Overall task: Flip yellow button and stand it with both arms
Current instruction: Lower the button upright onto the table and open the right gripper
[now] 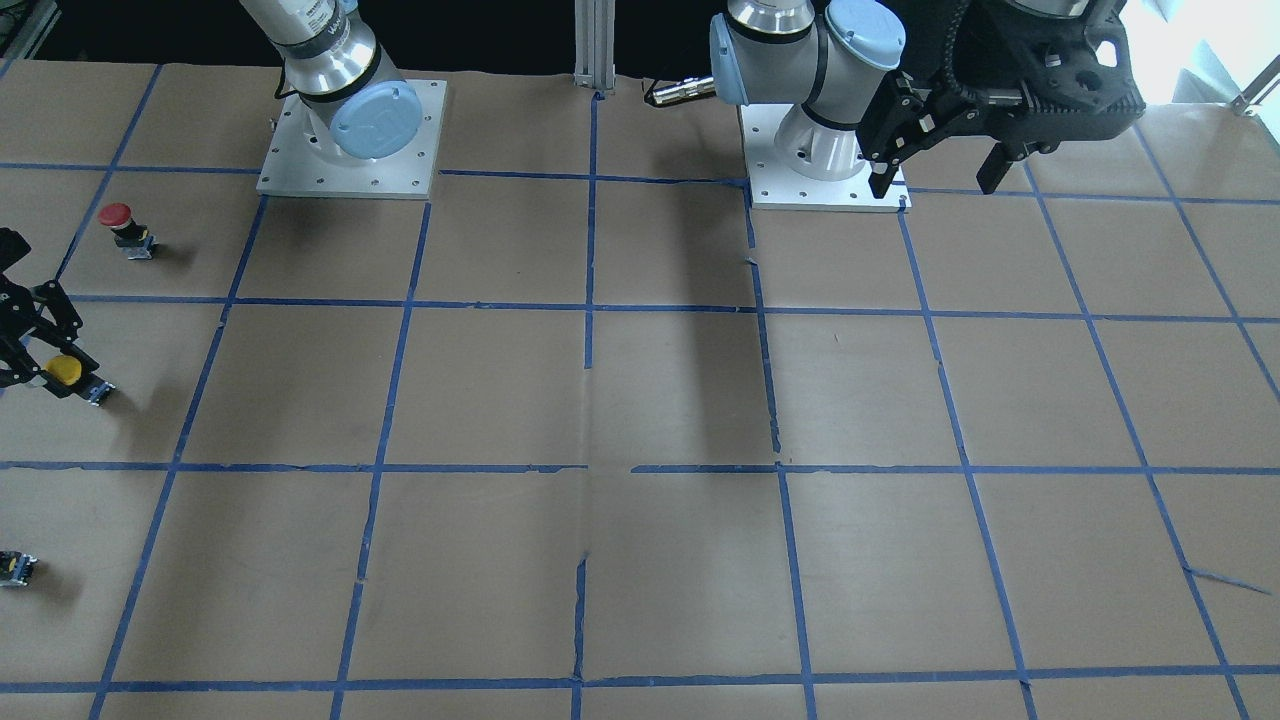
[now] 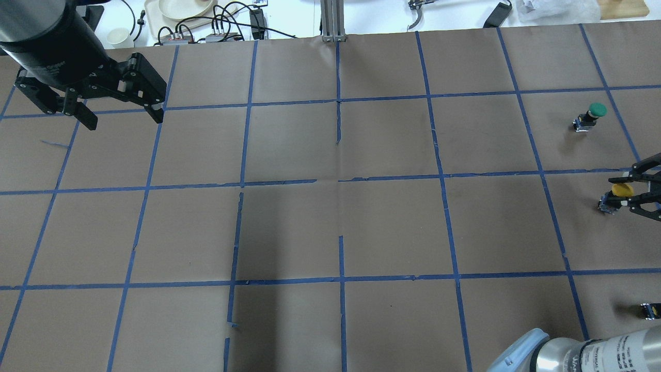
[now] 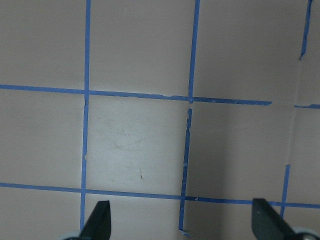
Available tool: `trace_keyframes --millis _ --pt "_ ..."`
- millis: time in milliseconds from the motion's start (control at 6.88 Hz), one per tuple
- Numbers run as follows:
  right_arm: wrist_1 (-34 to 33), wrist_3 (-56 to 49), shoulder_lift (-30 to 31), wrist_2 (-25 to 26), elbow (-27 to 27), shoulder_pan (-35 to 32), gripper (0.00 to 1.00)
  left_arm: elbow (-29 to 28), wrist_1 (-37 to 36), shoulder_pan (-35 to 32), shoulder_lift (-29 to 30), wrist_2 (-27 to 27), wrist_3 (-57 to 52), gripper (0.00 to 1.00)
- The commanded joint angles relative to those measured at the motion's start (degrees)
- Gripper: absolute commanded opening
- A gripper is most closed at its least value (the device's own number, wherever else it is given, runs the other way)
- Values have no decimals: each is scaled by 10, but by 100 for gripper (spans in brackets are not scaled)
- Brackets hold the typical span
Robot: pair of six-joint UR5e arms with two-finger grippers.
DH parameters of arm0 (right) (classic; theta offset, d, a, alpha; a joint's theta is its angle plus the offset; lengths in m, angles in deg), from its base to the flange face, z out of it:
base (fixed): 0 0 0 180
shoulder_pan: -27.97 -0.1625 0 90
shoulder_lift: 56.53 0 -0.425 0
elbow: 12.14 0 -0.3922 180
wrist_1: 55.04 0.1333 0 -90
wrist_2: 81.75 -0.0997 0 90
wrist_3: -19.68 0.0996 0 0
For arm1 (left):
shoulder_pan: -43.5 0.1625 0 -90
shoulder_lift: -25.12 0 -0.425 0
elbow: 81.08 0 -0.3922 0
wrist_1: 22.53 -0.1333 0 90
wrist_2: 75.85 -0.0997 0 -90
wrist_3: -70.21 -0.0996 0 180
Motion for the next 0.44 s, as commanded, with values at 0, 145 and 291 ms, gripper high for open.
trace_keyframes --millis 0,145,291 --pt "-1 6 -6 0 0 0 99 -4 2 -1 4 1 7 100" --pt "-2 7 -4 0 0 0 100 -5 2 -1 4 1 7 100" --pt "-2 19 -1 5 2 1 100 -7 1 0 4 1 7 100"
